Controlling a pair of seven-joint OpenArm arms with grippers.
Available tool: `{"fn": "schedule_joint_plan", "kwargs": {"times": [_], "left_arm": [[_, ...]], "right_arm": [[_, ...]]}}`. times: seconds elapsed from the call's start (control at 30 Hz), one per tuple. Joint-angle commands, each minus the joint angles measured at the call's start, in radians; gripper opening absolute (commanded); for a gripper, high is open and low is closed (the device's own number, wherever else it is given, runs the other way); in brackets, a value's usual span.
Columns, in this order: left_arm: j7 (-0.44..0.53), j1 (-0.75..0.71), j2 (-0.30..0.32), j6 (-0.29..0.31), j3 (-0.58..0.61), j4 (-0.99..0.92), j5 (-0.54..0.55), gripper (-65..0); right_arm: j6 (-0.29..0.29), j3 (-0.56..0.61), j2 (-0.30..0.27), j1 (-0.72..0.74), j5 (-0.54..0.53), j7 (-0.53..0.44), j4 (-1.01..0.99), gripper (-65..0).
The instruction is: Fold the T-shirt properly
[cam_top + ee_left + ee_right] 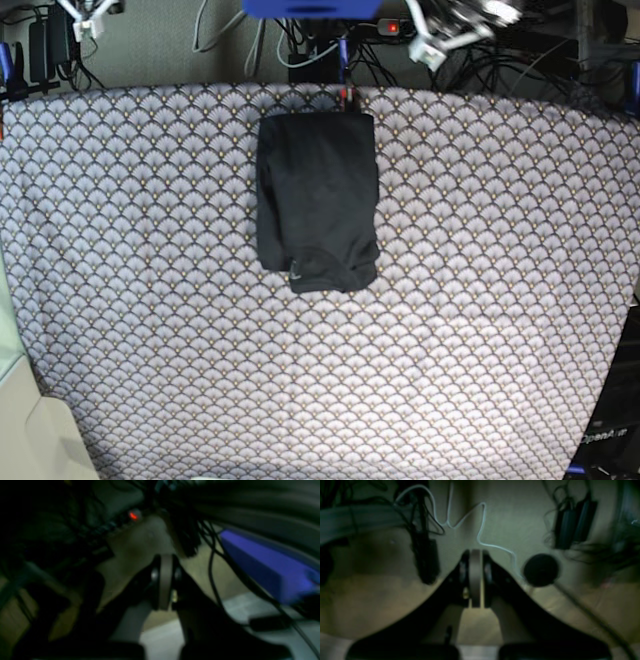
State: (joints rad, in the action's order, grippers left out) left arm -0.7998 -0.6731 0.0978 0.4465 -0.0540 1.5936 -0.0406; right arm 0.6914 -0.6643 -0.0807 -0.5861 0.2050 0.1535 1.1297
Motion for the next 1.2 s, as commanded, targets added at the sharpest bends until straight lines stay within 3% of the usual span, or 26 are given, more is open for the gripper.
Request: {"fn": "schedule_joint_plan", "kwargs": {"times": [0.0,0.17,0.27,0.37,0.5,0.63,0.77,0.93,1.03,1.17], "left_arm": [[0.044,0.013,-0.027,0.002,-0.008,-0.06,-0.017,-65.0],[0.322,0.164,-0.139,0.001,-0.114,-0.54,-0.135,-65.0],[0.5,0.263,-0.166,-0.002,-0.201,-0.824,-0.167,-65.0],[0.713,0.353,-0.168,-0.045,-0.281,-1.122,-0.204,-65.0],[0.982,0.436,-0.157,-0.117,-0.307,-1.426,-0.239,-65.0],[1.155,0.479,-0.119,-0.162,-0.309,-1.591,-0.238,-65.0],[1.207,0.507,-0.082,-0.225,-0.313,-1.594,-0.236,-65.0],[1.199,0.527,-0.043,-0.24,-0.306,-1.594,-0.244,-65.0],[1.196,0.543,-0.027,-0.262,-0.306,-1.594,-0.244,-65.0],[1.203,0.547,-0.019,-0.424,-0.243,-1.594,-0.264,-65.0]], "right_arm": [[0.007,-0.015,-0.009,0.013,0.027,-0.052,-0.069,-65.0],[0.007,-0.078,-0.047,0.219,0.251,-0.306,-0.557,-65.0],[0.007,-0.084,-0.086,0.291,0.36,-0.417,-0.755,-65.0],[0.007,-0.053,-0.116,0.325,0.391,-0.533,-0.899,-65.0],[0.007,-0.002,-0.132,0.344,0.391,-0.564,-0.974,-65.0],[0.007,-0.002,-0.124,0.343,0.391,-0.564,-0.974,-65.0],[0.006,-0.001,-0.092,0.346,0.391,-0.564,-0.976,-65.0],[-0.115,0.061,-0.061,0.363,0.391,-0.518,-0.977,-65.0],[-0.235,0.068,-0.035,0.374,0.391,-0.495,-0.979,-65.0],[-0.418,0.096,0.003,0.394,0.391,-0.463,-0.979,-65.0]]}}
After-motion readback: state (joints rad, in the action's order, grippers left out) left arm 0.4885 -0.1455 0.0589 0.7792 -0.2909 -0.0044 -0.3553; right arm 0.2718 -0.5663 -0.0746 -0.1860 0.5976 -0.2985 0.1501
